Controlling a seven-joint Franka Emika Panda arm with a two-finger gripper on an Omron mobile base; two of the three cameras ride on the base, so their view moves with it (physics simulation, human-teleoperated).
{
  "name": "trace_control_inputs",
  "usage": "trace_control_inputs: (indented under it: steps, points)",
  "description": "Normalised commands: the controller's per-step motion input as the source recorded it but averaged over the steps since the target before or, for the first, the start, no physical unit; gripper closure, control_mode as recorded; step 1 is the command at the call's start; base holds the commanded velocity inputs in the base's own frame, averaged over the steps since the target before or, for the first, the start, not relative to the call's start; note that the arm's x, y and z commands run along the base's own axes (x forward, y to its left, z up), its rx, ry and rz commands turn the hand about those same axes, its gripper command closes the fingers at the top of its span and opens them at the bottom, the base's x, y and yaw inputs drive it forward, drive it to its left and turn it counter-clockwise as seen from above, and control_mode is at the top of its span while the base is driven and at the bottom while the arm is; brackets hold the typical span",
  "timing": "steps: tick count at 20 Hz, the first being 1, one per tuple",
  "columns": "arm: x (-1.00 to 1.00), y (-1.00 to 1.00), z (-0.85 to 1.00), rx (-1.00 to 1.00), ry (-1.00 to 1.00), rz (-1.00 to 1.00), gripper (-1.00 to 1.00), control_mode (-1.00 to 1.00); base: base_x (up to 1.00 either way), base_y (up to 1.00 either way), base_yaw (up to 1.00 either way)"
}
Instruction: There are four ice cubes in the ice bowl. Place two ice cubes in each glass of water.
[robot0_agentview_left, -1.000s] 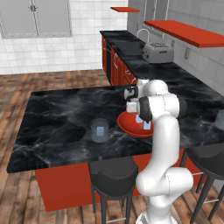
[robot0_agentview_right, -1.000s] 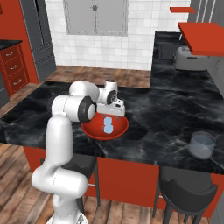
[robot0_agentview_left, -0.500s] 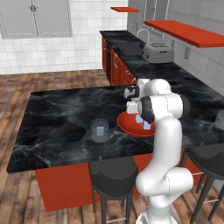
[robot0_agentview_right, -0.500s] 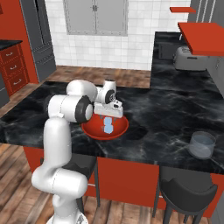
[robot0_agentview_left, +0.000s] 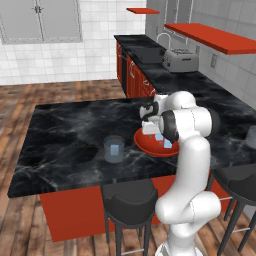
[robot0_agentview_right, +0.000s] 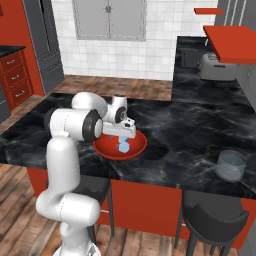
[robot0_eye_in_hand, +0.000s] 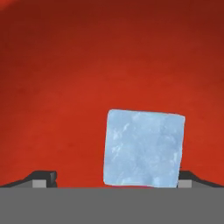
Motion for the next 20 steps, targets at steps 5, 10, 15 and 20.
trace_control_inputs:
  steps: [5, 10, 15, 20]
  points:
    - [0.31, -0.02, 0.00, -0.03, 0.00, 0.00, -1.00, -1.00, 0.00, 0.00, 0.00]
    - [0.26, -0.07, -0.03, -0.01, 0.00, 0.00, -1.00, -1.00, 0.00, 0.00, 0.00]
    - [-0.03, -0.17, -0.01, 0.00, 0.00, 0.00, -1.00, -1.00, 0.00, 0.00, 0.00]
    - [-0.21, -0.01, 0.00, 0.00, 0.00, 0.00, -1.00, -1.00, 0.00, 0.00, 0.00]
